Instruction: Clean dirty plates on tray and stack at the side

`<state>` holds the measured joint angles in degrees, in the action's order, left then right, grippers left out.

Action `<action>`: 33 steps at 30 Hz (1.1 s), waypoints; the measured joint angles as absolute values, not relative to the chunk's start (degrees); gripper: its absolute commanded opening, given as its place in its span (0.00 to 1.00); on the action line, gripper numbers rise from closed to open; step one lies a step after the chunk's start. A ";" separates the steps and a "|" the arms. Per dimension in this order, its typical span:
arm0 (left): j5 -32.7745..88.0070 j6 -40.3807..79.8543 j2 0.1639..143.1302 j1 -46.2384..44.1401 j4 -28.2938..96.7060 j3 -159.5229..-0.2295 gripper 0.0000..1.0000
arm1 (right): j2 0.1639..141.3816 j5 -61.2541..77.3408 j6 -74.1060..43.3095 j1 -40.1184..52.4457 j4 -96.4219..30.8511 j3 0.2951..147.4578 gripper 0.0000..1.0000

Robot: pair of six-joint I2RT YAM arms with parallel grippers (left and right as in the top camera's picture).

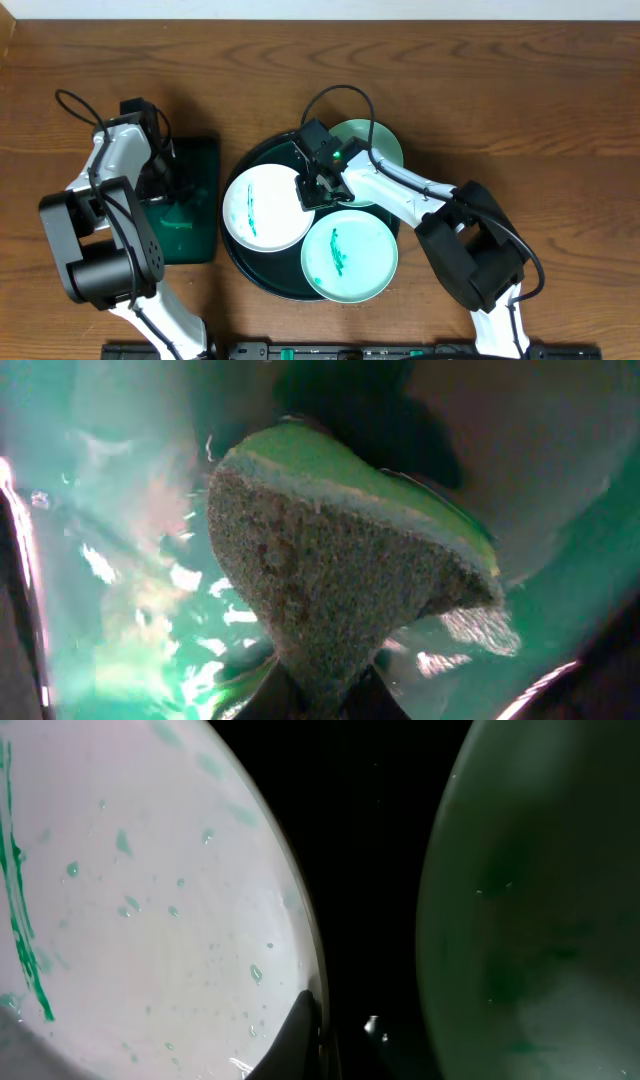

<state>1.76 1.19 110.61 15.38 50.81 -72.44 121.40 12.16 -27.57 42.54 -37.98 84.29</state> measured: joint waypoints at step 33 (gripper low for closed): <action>13.58 16.40 91.81 -4.64 53.78 -64.27 0.07 | 121.49 14.92 -26.89 40.66 -39.48 84.31 0.01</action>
